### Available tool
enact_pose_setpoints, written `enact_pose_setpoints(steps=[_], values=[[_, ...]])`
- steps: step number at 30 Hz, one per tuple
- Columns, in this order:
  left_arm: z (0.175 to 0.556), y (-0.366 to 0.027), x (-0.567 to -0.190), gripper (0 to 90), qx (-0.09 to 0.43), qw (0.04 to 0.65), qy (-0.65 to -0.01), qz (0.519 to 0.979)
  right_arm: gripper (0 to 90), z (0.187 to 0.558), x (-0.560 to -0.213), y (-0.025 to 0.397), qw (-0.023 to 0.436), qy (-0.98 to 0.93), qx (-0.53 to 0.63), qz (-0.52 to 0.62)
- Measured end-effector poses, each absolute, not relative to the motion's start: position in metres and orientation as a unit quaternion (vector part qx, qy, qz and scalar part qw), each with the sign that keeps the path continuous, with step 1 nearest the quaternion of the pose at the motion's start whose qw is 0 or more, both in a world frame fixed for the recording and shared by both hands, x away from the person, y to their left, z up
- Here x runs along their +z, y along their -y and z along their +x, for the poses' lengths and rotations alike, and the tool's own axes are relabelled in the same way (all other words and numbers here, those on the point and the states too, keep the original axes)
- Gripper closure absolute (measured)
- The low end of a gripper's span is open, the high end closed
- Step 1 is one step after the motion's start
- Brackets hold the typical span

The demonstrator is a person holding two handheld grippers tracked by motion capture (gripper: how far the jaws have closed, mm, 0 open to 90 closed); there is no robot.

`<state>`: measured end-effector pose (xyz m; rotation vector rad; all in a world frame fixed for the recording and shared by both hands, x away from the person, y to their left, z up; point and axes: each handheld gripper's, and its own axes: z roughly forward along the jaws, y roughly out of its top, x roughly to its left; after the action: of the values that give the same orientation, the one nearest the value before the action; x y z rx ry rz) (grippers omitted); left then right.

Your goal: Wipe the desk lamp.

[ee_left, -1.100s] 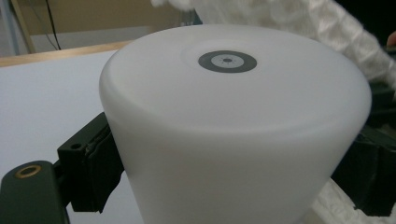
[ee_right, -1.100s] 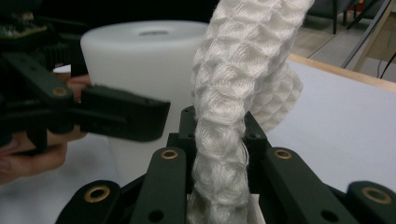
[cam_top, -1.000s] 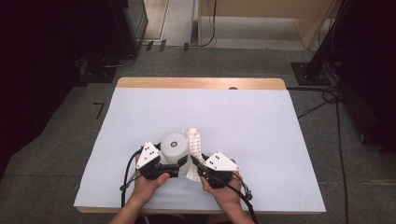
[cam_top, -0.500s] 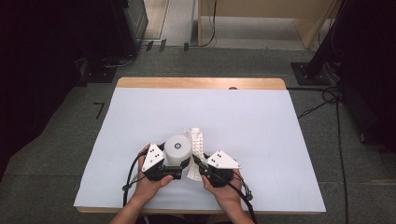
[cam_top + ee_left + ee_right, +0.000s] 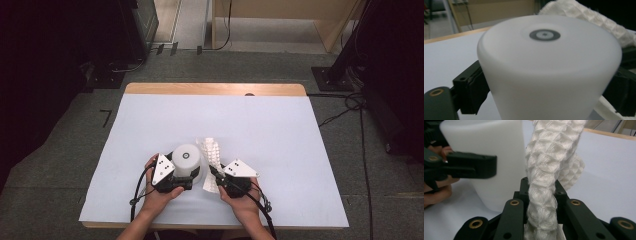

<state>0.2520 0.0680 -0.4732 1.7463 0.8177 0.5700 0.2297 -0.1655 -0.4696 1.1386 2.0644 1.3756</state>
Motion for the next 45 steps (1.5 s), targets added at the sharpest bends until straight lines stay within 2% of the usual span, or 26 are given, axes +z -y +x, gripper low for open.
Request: enact_pose_setpoints(steps=[2,6,11,16,19,21,29,33,37,45], values=[[0.249,-0.068,-0.469,2.1,0.239,0.537,-0.354,0.727,76.7,0.23,-0.471,0.166,0.205,-0.74,0.492,0.411],[0.24,-0.056,-0.468,1.6,0.267,0.509,-0.389,0.72,76.7,0.232,-0.473,0.169,0.206,-0.741,0.487,0.413],[0.235,-0.041,-0.47,7.6,0.301,0.465,-0.408,0.726,76.7,0.232,-0.475,0.168,0.205,-0.743,0.485,0.414],[0.241,-0.051,-0.468,8.6,0.27,0.485,-0.4,0.729,76.7,0.232,-0.478,0.163,0.199,-0.748,0.482,0.41],[0.248,-0.064,-0.464,8.7,0.208,0.534,-0.394,0.719,76.7,0.231,-0.48,0.16,0.195,-0.751,0.482,0.407],[0.25,-0.07,-0.46,8.7,0.184,0.555,-0.386,0.713,76.7,0.231,-0.481,0.158,0.195,-0.755,0.481,0.401],[0.251,-0.07,-0.456,8.7,0.168,0.558,-0.347,0.735,76.7,0.227,-0.474,0.157,0.201,-0.749,0.494,0.392],[0.248,-0.061,-0.46,8.7,0.171,0.541,-0.328,0.756,76.7,0.222,-0.46,0.162,0.218,-0.736,0.513,0.384],[0.248,-0.061,-0.459,8.7,0.168,0.544,-0.324,0.756,76.7,0.22,-0.448,0.166,0.226,-0.728,0.529,0.373],[0.252,-0.076,-0.449,8.7,0.178,0.564,-0.333,0.735,76.7,0.228,-0.474,0.156,0.188,-0.757,0.497,0.38]])
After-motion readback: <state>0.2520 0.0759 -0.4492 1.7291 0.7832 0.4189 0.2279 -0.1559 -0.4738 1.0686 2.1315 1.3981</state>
